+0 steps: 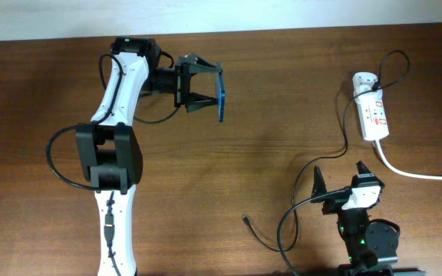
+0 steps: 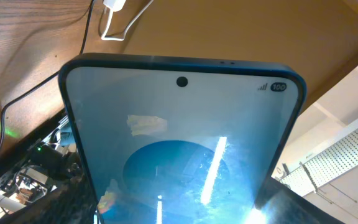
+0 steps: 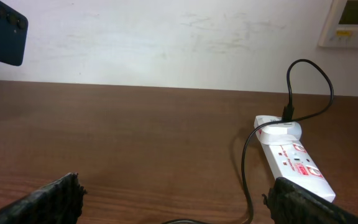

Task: Plug charger to phone and switch on socket
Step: 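Lift the phone upright with the left gripper and raise it, then move the right gripper toward the phone held by the left gripper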

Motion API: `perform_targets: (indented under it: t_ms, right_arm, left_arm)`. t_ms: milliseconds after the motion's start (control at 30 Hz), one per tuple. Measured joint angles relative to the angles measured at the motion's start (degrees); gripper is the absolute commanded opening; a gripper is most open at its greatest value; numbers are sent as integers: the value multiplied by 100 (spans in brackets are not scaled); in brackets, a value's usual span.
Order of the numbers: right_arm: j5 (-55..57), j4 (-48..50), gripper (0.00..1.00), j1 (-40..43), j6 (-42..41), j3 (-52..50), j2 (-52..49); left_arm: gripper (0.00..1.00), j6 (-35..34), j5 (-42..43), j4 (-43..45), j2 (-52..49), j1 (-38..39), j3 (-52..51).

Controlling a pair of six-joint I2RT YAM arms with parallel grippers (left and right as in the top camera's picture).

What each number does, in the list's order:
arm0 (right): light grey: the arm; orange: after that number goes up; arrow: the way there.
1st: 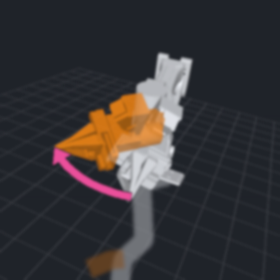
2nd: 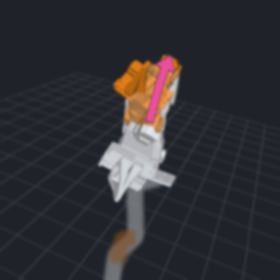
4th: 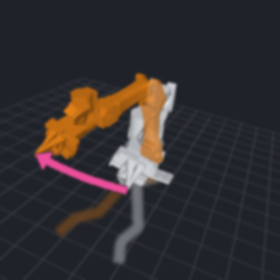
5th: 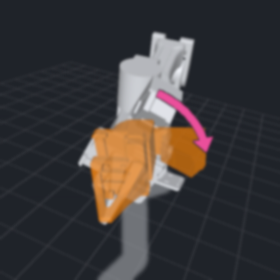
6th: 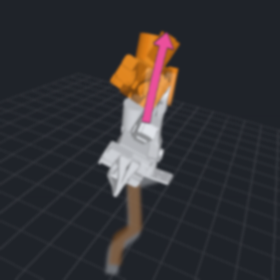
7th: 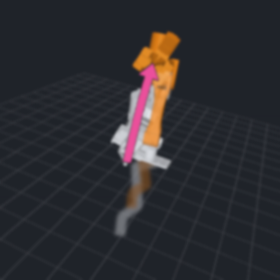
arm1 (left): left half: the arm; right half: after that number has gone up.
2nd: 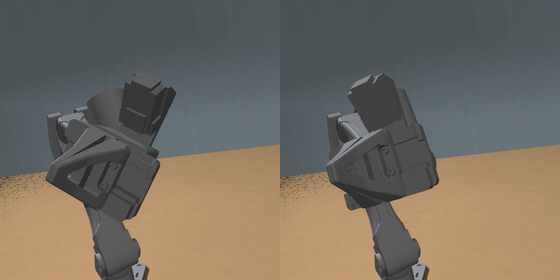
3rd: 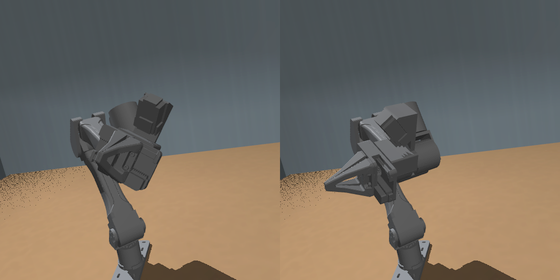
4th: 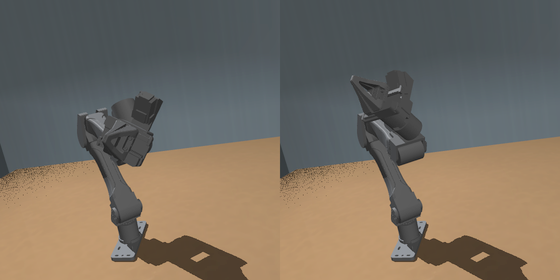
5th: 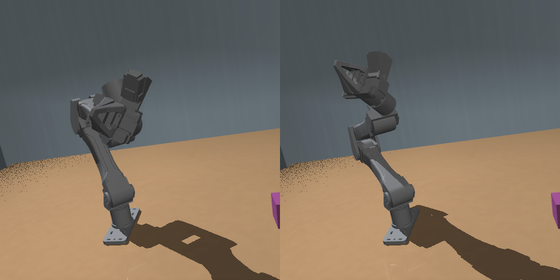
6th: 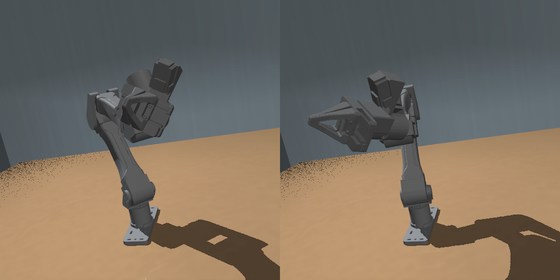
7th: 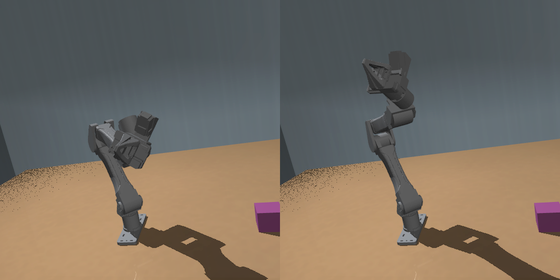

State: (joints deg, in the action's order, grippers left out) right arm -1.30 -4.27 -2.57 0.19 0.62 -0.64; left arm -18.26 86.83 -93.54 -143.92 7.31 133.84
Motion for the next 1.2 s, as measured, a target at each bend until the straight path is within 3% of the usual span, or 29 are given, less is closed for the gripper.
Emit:
perform_targets:
  t_ms: [167, 267, 400, 500, 633, 700, 767, 800, 900, 967, 1000, 1133, 1200]
  right_arm:
    - [-203, 31, 98, 0, -90, 0, 0]
    - [-1969, 306, 98, -7, -1193, 0, -2]
    - [-3296, 1895, 98, -7, -2249, 7, -13]
    - [-3526, 1349, 98, -7, -2238, 721, -267]
    - [-3381, -1797, 98, -7, -946, 3283, -2243]
    - [-3545, -2474, 98, -7, -590, 4603, -3794]
    - [-5073, -2203, 98, -22, -474, 5230, -4892]
    - [-5925, -1228, 98, -50, -841, 5233, -5316]
    - [-6631, -177, 98, -590, -1993, 5274, -6247]
    - [-6360, -249, 99, -1279, -2293, 5322, -6645]
    - [-5884, -730, 98, -1585, -2374, 5504, -6738]
    - [-2404, -3674, 99, -2677, -2090, 7296, -7324]
    - [-599, -4260, 99, -3314, -2059, 8166, -7928]
  left_arm:
    - [70, 0, 0, 0, 0, 0, 0]
    - [70, -2, 0, -9, 0, 0, 0]
    - [70, -2, 20, -9, 0, 0, 0]
    - [70, -2, 22, -15, 0, 0, 0]
    - [69, -17, 17, -11, 0, 0, 0]
    - [69, -24, 35, -15, 0, -2, 0]
    - [70, -24, 42, -11, 0, 0, 0]
    - [70, -24, 39, -17, 0, -2, 0]
    - [69, -26, 48, -9, 0, 0, 0]
    - [69, -26, 59, -13, 0, -2, 0]
    - [69, -26, 63, -13, 0, 0, 0]
    - [70, -26, 61, -15, 0, 0, 0]
    - [69, -26, 68, -13, 0, 0, 0]
